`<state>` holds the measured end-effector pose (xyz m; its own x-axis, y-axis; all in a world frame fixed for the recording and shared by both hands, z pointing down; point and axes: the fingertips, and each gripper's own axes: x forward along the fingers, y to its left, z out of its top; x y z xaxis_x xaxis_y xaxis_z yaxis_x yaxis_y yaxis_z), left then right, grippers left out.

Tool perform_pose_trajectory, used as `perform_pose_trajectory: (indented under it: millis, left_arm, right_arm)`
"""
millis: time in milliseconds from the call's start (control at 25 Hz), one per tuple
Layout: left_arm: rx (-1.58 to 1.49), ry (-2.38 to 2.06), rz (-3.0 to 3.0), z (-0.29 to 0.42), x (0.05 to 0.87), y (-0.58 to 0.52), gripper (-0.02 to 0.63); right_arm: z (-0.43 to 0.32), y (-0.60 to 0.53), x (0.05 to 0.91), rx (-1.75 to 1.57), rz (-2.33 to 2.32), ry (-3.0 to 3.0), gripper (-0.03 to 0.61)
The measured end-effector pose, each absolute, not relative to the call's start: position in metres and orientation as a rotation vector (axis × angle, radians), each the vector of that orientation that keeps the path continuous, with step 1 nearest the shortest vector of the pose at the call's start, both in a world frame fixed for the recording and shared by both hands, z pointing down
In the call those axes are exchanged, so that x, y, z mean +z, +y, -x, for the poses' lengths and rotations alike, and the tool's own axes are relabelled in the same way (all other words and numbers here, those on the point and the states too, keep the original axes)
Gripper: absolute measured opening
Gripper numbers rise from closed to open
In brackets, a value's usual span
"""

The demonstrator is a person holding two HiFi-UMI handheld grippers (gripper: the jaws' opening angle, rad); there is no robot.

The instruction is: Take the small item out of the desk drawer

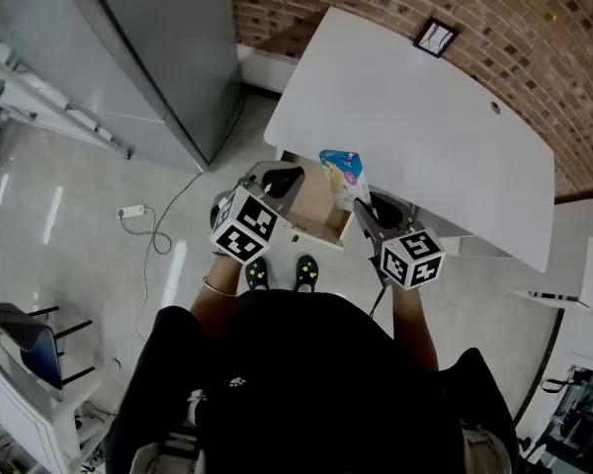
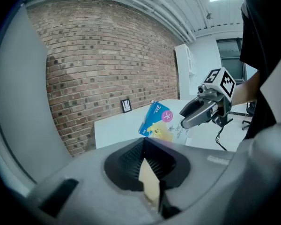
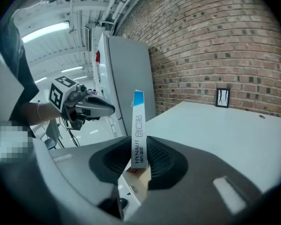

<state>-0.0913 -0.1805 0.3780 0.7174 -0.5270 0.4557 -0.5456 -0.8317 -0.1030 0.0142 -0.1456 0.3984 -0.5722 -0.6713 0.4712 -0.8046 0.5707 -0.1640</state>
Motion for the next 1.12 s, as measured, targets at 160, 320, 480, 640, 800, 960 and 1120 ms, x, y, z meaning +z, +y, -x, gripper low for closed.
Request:
perform_pose_trajectory:
  millis: [160,320,480,640,800,960,1120]
  left_arm:
    - [0.680,-0.904,-2.908,0.091,0.363,-0.175,-0.002]
    - [0.648,-0.913,-2.933,0.091,0.350,-0.173,-0.003]
    - [0.640,-0.917,-2.958,0.088,0.338,-0.170,-0.002]
    - [0.600,-0.915,-2.967,0.089,0.330,-0.169,-0.003]
    - [0.583,-0.923,-2.966,0.092,0.327,-0.165,-0.003]
    - [0.578,-0.928,-2.960,0.094,0.325,-0.164,-0.003]
    - [0.588,-0.926,-2.964,0.092,0.323,-0.165,-0.003]
  right_arm:
    - [-0.017,-0.144,0.378,0.503,-1.239,-2.488,0.107]
    - [-0.015,-0.139,0.362,0.511,-1.269,-2.541,0.107]
    - [-0.014,-0.131,0.352,0.522,-1.280,-2.576,0.107]
    - [-0.013,-0.129,0.347,0.519,-1.294,-2.585,0.107]
    - [-0.014,-0.126,0.343,0.518,-1.309,-2.594,0.107]
    - [-0.016,-0.124,0.342,0.529,-1.311,-2.600,0.107]
    - [-0.019,-0.126,0.341,0.563,-1.312,-2.613,0.107]
